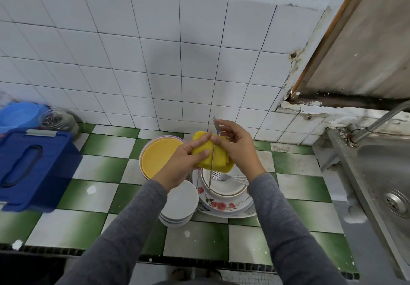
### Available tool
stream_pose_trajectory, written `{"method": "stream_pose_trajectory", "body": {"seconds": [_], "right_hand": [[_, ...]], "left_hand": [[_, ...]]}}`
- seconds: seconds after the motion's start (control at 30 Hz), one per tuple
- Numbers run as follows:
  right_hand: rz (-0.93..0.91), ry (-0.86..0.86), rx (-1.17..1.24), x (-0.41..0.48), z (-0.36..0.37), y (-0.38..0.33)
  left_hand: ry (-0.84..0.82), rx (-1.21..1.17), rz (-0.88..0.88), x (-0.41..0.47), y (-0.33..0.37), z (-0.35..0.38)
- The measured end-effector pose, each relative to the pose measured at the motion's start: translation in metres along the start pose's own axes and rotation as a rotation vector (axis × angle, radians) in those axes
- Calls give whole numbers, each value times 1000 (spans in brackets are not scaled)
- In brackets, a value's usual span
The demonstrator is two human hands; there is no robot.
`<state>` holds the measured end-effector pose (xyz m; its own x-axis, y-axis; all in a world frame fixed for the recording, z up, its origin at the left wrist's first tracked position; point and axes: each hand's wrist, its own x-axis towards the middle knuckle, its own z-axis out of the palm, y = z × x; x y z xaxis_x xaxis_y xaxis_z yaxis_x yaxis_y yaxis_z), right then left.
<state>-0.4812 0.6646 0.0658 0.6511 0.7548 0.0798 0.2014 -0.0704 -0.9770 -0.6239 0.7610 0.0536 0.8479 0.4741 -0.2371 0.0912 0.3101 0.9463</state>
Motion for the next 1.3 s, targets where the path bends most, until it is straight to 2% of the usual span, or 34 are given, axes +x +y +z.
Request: {"method": "stream_pose_trajectory", "body": {"seconds": [0.33, 0.6, 0.8, 1.03, 1.17, 1.3], "right_hand": [[55, -121, -29, 7, -1, 4], [77, 36, 196, 13, 3, 3], [129, 73, 369, 17, -2, 2], [102, 261, 540, 24, -13, -6], [110, 204, 501, 17, -4, -4], [96, 220, 500, 19, -8, -7]], "left_hand": [[-45, 6, 22, -2, 1, -3], [-59, -26, -12, -1, 2, -6], [-109, -2, -40, -3, 8, -7], [-130, 93, -35, -6, 12, -5], [-92, 21, -17, -2, 19, -2], [-137, 85, -29, -3, 17, -5]]}}
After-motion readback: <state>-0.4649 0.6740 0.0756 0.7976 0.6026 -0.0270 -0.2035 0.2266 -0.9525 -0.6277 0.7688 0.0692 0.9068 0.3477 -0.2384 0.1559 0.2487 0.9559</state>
